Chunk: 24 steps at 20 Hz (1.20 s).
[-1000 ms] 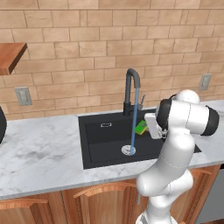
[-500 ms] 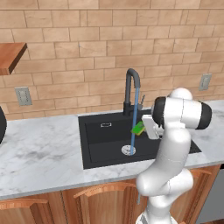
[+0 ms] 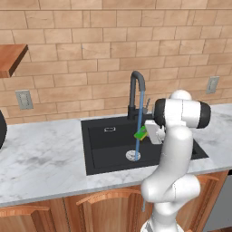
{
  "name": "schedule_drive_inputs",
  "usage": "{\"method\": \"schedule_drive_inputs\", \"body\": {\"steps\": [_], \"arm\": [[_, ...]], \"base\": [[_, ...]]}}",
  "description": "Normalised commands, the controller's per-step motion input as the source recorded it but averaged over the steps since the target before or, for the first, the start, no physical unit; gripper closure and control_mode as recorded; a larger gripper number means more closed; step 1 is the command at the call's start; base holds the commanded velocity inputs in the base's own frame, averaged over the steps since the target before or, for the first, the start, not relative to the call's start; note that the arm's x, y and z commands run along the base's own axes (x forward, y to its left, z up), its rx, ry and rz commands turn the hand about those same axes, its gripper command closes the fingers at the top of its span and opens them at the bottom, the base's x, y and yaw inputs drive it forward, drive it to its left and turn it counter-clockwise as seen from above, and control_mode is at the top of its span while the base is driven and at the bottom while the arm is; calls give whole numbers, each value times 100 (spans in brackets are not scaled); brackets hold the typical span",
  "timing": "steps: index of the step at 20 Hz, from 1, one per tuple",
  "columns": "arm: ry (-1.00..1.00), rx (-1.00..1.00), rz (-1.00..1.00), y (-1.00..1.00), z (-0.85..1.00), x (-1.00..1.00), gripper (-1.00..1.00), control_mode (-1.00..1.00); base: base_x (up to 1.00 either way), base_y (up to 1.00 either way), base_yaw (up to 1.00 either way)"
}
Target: Soak the sponge with water for a few seconds and then drop it inside the sink.
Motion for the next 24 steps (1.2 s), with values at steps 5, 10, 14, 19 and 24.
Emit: {"method": "schedule_drive_inputs", "body": {"steps": [5, 10, 14, 19, 24], "arm": [[0, 0, 0, 0, -6, 28, 100, -100], [0, 0, 0, 7, 0, 4, 100, -100], [-2, 0, 0, 18, 0, -21, 100, -100], [-9, -1, 1, 11, 5, -42, 100, -100], [-1, -14, 2, 2, 28, -39, 100, -100]], "base": [[0, 0, 0], [0, 0, 0], [0, 0, 0], [0, 0, 0], [0, 0, 0]]}}
